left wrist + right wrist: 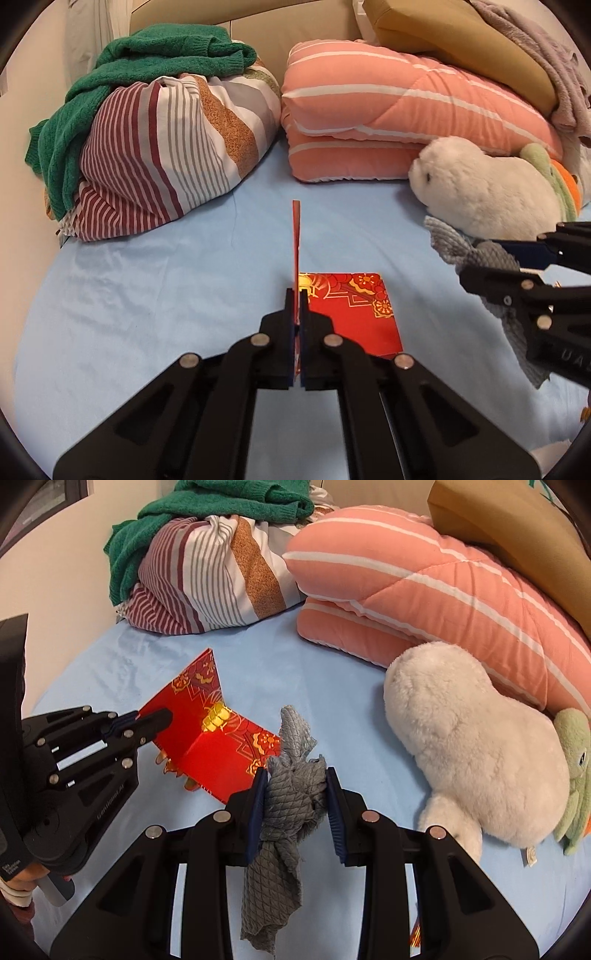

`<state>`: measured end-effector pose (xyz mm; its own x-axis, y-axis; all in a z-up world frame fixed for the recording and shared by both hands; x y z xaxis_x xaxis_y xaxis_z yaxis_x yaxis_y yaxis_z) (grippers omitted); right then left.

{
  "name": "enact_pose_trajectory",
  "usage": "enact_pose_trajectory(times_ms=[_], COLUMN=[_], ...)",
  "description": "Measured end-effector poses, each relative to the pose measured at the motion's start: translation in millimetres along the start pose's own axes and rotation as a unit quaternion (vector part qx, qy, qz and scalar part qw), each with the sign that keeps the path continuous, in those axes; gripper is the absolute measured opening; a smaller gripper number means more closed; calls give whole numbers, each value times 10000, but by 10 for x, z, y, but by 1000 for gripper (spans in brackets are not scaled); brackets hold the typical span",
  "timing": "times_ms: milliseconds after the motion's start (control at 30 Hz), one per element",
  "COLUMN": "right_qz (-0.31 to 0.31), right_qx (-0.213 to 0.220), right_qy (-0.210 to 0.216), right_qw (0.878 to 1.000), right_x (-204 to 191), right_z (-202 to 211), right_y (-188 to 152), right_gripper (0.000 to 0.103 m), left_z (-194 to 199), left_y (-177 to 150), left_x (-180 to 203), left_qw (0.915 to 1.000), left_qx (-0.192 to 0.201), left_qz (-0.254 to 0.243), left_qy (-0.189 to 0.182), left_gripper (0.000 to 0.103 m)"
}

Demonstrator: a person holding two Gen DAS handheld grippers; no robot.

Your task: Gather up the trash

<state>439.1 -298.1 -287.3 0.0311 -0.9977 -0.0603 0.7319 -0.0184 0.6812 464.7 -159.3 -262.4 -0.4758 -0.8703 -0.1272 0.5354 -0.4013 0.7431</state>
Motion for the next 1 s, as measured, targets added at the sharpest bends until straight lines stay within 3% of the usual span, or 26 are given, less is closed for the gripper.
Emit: enact_pose_trajectory(times_ms=[233,500,767,1000], right_qz=[-17,-75,-147,-545], right_qx=[-22,-43,163,367], right_qy=[91,89,-23,-462], right_qw=[10000,9999,9998,9968], right_x=[-67,-114,-146,125], right_z=[423,1171,2341,3436], right_y=[-144,-458,-928,-1476], right_gripper=[29,29,29,29], left_z=[503,1350,2367,3206], left_y=[-200,-386,-487,-536], left_x=[107,370,844,1573], left_qw=[10000,9998,9976,9878], left_qx=[-7,89,345,683], left_qz=[25,-82,-417,-992], left_qy=[-93,-128,-428,-990], left_gripper=[2,2,2,2])
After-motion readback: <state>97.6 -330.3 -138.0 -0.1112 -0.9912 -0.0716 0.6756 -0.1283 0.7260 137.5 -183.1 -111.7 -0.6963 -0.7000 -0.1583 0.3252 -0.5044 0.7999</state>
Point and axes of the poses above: each gripper's, at about its wrist camera, not at the fingertips, and z roughly against the way its jaws point, x to its right, y to its top, the point moved 4 cm from there along -z, roughly the way its jaws point, and after that the axes turned 6 degrees about x, right-handed, at the moved point
